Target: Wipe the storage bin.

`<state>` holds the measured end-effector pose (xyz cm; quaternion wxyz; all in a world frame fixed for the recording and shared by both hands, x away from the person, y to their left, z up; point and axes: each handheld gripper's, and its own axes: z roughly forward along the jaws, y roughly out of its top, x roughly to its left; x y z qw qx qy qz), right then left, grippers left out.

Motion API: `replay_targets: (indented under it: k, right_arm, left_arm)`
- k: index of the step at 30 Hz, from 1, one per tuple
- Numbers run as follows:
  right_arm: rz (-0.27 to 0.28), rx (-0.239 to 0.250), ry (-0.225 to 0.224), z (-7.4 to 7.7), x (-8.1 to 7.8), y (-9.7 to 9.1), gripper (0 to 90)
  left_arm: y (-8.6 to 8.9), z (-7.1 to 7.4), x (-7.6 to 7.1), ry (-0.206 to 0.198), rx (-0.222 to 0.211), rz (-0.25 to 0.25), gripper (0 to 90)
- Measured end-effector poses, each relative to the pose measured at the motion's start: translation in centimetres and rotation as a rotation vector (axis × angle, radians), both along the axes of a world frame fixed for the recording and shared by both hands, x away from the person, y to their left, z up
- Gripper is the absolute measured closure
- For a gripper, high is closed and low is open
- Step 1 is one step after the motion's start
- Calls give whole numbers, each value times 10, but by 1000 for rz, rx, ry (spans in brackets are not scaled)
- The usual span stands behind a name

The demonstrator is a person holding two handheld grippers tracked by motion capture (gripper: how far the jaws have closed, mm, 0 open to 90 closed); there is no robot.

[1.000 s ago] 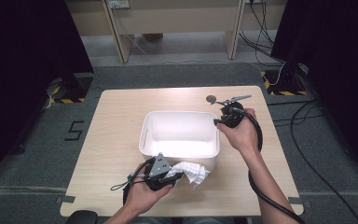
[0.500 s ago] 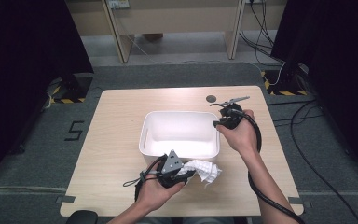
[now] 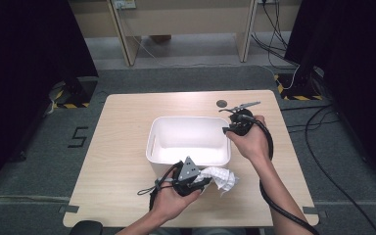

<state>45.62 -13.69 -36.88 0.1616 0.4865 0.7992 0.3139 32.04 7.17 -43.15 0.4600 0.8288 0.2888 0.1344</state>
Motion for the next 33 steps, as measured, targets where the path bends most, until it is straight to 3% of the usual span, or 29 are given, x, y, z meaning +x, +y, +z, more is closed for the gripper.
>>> replay_targets:
  k: [10, 15, 24, 33]
  right_arm:
    - [6, -9, 20, -2, -1, 0, 732]
    - [-22, 1, 32, -2, -2, 1, 753]
    - [-41, -28, 26, -1, -4, 5, 764]
    - [-42, -30, 24, -1, -4, 5, 764]
  left_arm:
    - [-7, -10, 3, 2, 12, 17, 714]
    - [-6, -13, 4, 5, 17, 19, 715]
    - [-7, -19, 3, 8, 23, 30, 715]
    - [-9, -32, 4, 19, 60, 32, 717]
